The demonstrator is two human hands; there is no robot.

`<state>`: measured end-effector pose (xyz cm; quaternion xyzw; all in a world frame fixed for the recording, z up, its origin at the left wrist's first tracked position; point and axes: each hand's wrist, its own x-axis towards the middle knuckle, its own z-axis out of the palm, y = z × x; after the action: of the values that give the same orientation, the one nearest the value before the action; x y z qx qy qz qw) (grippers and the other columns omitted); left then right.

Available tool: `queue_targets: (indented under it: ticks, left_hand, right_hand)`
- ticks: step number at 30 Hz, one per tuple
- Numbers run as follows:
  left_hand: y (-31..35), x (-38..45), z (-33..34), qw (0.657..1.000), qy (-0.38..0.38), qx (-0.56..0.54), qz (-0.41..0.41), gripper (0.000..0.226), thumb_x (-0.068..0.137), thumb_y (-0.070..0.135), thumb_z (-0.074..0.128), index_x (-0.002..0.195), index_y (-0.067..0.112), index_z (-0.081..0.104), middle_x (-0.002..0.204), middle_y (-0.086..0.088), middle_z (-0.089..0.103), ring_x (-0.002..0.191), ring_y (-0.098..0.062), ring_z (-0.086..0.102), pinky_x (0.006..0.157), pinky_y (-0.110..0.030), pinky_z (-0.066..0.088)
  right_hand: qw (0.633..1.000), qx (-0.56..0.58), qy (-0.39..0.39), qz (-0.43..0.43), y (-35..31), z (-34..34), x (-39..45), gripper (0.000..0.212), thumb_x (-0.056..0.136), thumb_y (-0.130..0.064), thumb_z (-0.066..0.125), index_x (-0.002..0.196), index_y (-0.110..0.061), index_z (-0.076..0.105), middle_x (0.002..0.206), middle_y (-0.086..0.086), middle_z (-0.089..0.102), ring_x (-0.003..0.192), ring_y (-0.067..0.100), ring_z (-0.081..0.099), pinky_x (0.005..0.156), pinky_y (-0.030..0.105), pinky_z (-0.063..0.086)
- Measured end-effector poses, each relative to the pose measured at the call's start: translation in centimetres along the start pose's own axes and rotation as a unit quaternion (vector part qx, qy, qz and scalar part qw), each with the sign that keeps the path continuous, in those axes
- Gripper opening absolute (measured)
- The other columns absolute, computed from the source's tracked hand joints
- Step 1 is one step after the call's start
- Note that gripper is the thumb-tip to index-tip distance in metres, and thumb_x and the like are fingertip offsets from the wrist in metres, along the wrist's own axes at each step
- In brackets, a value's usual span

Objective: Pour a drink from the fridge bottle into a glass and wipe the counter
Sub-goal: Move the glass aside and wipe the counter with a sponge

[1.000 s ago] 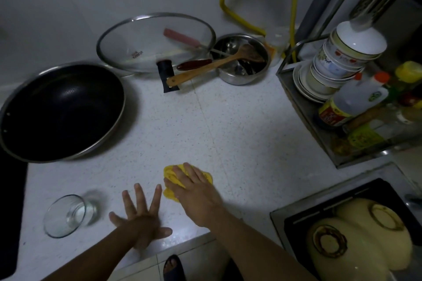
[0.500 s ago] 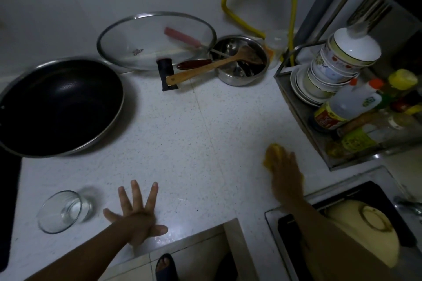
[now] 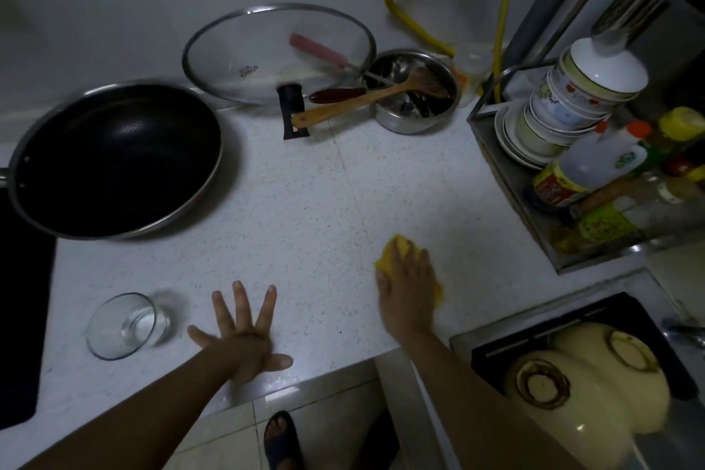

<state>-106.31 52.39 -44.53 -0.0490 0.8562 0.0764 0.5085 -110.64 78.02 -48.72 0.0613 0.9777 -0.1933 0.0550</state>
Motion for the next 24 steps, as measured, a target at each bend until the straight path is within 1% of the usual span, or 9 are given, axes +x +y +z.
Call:
queue_targets:
  ticks: [4, 8, 10, 12, 15, 17, 19, 22, 24]
  left_hand:
    - [0.2, -0.3, 0.0, 1.0, 0.005, -0.006, 0.002, 0.118, 0.08, 0.072, 0.053, 0.127, 0.033, -0.048, 0.129, -0.017, -0.063, 0.121, -0.048, -0.052, 0.101, -0.08, -0.009]
    - [0.2, -0.5, 0.1, 1.0, 0.01, -0.012, 0.003, 0.117, 0.081, 0.07, 0.054, 0.129, 0.034, -0.046, 0.129, -0.016, -0.063, 0.121, -0.047, -0.053, 0.102, -0.08, -0.009]
    - [0.1, -0.6, 0.1, 1.0, 0.016, -0.016, 0.004, 0.117, 0.081, 0.07, 0.055, 0.131, 0.035, -0.045, 0.131, -0.015, -0.062, 0.122, -0.046, -0.053, 0.102, -0.08, -0.01]
    - [0.0, -0.6, 0.2, 1.0, 0.021, -0.017, 0.003, 0.117, 0.081, 0.069, 0.055, 0.133, 0.036, -0.044, 0.132, -0.015, -0.062, 0.122, -0.046, -0.052, 0.102, -0.08, -0.009]
    - [0.0, -0.5, 0.4, 0.999, 0.028, -0.021, 0.001, 0.117, 0.081, 0.068, 0.056, 0.135, 0.036, -0.042, 0.132, -0.014, -0.062, 0.122, -0.045, -0.053, 0.102, -0.08, -0.009]
    - [-0.1, -0.5, 0.5, 0.999, 0.034, -0.023, -0.001, 0.117, 0.082, 0.067, 0.057, 0.135, 0.036, -0.042, 0.132, -0.014, -0.062, 0.122, -0.045, -0.053, 0.103, -0.08, -0.01]
    - [-0.1, -0.5, 0.6, 0.999, 0.041, -0.028, 0.0, 0.117, 0.082, 0.066, 0.058, 0.135, 0.036, -0.042, 0.133, -0.014, -0.061, 0.122, -0.044, -0.053, 0.103, -0.08, -0.01]
    - [-0.3, -0.4, 0.9, 0.998, 0.053, -0.027, 0.003, 0.118, 0.08, 0.068, 0.058, 0.135, 0.036, -0.042, 0.134, -0.014, -0.061, 0.122, -0.044, -0.053, 0.102, -0.079, -0.012]
    - [-0.3, -0.2, 1.1, 0.998, 0.059, -0.026, 0.006, 0.119, 0.079, 0.07, 0.057, 0.134, 0.036, -0.043, 0.134, -0.013, -0.06, 0.122, -0.043, -0.053, 0.101, -0.078, -0.013]
  right_hand:
    - [0.995, 0.001, -0.058, -0.08, -3.2, 1.9, -2.8, 0.067, 0.103, -0.032, 0.045, 0.158, -0.024, 0.007, 0.167, 0.007, 0.008, 0.153, 0.032, 0.0, 0.123, 0.042, 0.0]
    - [0.988, -0.06, -0.102, -0.096, -5.4, 2.7, -4.6, 0.09, 0.092, -0.016, 0.065, 0.158, -0.017, 0.004, 0.166, 0.013, 0.013, 0.153, 0.035, 0.005, 0.124, 0.045, 0.014]
    - [0.977, -0.126, -0.107, -0.134, -6.3, 1.7, -5.3, 0.089, 0.079, -0.025, 0.08, 0.152, -0.006, 0.032, 0.154, 0.024, 0.039, 0.143, 0.041, 0.036, 0.116, 0.047, 0.035]
    - [0.978, -0.137, -0.087, -0.132, -6.7, 0.8, -5.7, 0.081, 0.06, -0.031, 0.093, 0.131, -0.007, 0.062, 0.127, 0.019, 0.067, 0.115, 0.034, 0.066, 0.094, 0.04, 0.057]
    - [0.99, 0.075, -0.076, -0.089, -7.4, 0.1, -5.5, 0.05, 0.092, -0.019, 0.066, 0.139, -0.019, 0.049, 0.13, 0.007, 0.061, 0.113, 0.02, 0.06, 0.093, 0.03, 0.052]
    - [0.958, 0.277, -0.077, 0.011, -8.1, -0.6, -5.2, 0.032, 0.096, -0.016, 0.056, 0.122, -0.034, 0.056, 0.113, -0.013, 0.063, 0.099, 0.008, 0.06, 0.083, 0.023, 0.052]
    - [0.916, 0.388, -0.061, 0.083, -8.2, -1.2, -4.8, 0.025, 0.097, -0.021, 0.055, 0.102, -0.045, 0.058, 0.102, -0.025, 0.061, 0.092, 0.002, 0.06, 0.075, 0.021, 0.05]
    - [0.9, 0.409, -0.091, 0.12, -6.7, -1.4, -4.6, 0.019, 0.1, -0.022, 0.053, 0.11, -0.035, 0.061, 0.112, -0.007, 0.067, 0.097, 0.012, 0.063, 0.08, 0.03, 0.051]
    - [0.935, 0.329, -0.073, 0.113, -5.2, -1.5, -4.4, 0.024, 0.103, -0.019, 0.048, 0.124, -0.021, 0.06, 0.119, 0.004, 0.067, 0.106, 0.024, 0.065, 0.084, 0.03, 0.05]
